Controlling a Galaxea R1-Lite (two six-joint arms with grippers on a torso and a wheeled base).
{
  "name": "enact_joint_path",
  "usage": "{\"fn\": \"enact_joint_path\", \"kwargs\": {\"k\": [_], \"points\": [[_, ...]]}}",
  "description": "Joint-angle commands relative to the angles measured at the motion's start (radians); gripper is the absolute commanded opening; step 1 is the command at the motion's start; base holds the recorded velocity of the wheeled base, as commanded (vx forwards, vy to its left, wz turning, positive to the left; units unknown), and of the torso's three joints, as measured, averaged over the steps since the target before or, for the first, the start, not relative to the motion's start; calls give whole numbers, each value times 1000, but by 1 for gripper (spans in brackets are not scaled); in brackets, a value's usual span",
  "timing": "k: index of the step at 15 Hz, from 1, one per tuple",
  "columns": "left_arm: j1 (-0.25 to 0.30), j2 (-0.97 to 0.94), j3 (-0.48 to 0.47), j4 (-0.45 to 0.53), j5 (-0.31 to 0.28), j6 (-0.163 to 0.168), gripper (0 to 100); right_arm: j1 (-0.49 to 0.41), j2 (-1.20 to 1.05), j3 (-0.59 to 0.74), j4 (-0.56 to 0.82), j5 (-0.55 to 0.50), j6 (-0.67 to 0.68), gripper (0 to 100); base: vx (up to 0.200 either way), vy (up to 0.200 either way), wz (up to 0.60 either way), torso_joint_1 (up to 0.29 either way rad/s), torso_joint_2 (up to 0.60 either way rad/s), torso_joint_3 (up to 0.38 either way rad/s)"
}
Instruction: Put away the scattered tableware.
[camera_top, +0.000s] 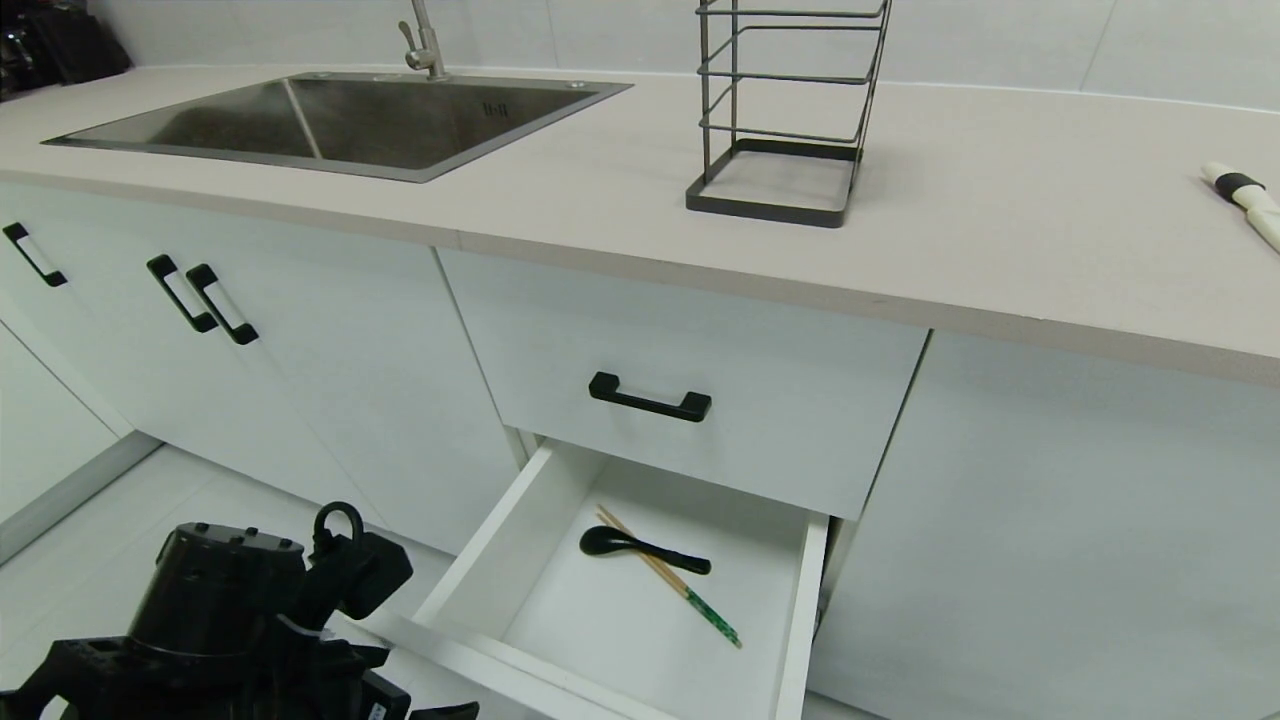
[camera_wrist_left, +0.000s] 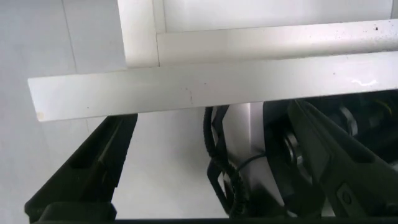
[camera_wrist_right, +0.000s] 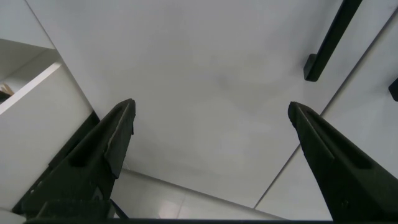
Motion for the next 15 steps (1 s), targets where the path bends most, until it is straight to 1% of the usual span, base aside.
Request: {"fn": "enact_joint_path", "kwargs": {"k": [1, 4, 12, 13, 15], "points": [[0, 12, 0, -13, -3, 0, 100, 0, 3, 0, 0, 0, 0, 100, 0, 0, 0, 0, 0, 0], [0, 20, 0, -41, -6, 0, 100, 0, 3, 0, 0, 0, 0, 100, 0, 0, 0, 0, 0, 0], [0, 77, 3, -159, -12, 6, 100, 0, 3, 0, 0, 0, 0, 100, 0, 0, 0, 0, 0, 0], [0, 89, 1, -187, -13, 8, 100, 0, 3, 0, 0, 0, 0, 100, 0, 0, 0, 0, 0, 0], [0, 129, 3, -274, -13, 8, 100, 0, 3, 0, 0, 0, 0, 100, 0, 0, 0, 0, 0, 0]]}}
